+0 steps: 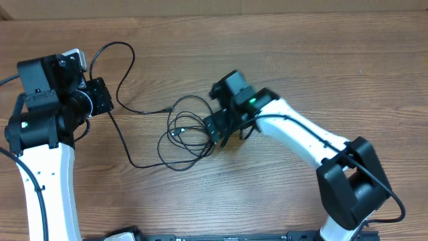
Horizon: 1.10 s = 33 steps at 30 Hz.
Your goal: Untangle cables
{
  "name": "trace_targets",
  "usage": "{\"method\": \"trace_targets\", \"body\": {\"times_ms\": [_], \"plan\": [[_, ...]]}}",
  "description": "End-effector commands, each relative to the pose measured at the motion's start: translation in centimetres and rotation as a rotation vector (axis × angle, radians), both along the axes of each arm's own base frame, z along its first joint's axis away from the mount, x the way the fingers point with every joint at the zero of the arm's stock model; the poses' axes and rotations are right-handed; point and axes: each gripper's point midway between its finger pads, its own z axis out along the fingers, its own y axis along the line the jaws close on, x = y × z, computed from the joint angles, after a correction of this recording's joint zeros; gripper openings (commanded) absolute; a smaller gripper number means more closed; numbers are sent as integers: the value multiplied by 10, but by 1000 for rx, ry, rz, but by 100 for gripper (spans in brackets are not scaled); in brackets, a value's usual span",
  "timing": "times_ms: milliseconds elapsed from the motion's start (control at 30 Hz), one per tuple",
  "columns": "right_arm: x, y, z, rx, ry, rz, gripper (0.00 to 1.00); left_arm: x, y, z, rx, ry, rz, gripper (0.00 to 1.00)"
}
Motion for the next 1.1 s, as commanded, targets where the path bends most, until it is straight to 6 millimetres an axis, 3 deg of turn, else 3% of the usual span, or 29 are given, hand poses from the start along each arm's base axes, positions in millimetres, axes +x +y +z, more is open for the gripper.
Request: {"method": "trace_targets", "body": {"times_ms": [0,233,333,533,700,900,1067], "plan": [[3,4,-3,-112,-99,40,100,3,-5,-5,-16,25,-34,4],[-2,6,-49,-209,-62,61,100,1,-5,-18,-26,82,-40,4],[4,-4,-64,-272,-73,38,100,-1,-6,-19,-28,90,-39,4],[27,-42,-64,-454,-180,-75,100,-4,4,-24,31,117,-25,4],[37,-85,-61,-547,-166,-193,100,-11,27,-29,131,163,64,4],[47,-150,-64,-604,-66,-324,100,-14,36,-30,164,174,109,4],[54,-206,-65,-603,6,-530,100,-17,48,-30,197,189,182,4]]}}
